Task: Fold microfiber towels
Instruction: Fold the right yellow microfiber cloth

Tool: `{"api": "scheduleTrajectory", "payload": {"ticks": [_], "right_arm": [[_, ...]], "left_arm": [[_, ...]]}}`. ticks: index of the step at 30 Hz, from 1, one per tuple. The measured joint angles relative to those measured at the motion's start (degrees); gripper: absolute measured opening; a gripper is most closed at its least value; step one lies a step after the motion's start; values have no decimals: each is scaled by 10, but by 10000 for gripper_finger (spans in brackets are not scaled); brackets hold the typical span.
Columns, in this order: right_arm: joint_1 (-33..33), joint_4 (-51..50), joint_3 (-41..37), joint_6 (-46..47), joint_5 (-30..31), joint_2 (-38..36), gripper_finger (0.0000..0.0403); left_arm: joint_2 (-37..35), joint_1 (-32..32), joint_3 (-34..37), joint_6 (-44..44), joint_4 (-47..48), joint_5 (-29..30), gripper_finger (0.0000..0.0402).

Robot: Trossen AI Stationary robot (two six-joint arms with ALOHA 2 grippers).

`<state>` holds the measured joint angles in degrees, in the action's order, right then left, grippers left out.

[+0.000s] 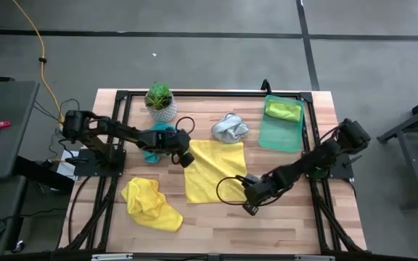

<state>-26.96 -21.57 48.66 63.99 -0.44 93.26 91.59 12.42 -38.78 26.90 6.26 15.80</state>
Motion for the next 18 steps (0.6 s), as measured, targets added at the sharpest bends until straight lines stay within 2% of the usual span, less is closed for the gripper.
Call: {"api": "scheduleTrajectory", "payload": {"ticks": [3, 7, 9, 13, 15, 18], "right_arm": [[0, -6, 0, -13, 24, -30, 0], [4, -42, 0, -32, 92, -84, 0], [14, -73, 0, -39, 138, -109, 0], [57, -117, 0, -52, 208, -133, 0], [92, -114, -1, -80, 211, -131, 0], [150, -53, -21, -140, 185, -120, 0]], "left_arm": [[-17, 0, 0, -15, 0, -10, 0], [-60, -17, 0, -56, 4, -63, 0], [-86, -40, 0, -61, 4, -82, 0], [-99, -106, -2, -30, 0, -75, 0], [-84, -143, -1, 5, -10, -64, 0], [-43, -195, 0, 60, -35, -53, 0]]}}
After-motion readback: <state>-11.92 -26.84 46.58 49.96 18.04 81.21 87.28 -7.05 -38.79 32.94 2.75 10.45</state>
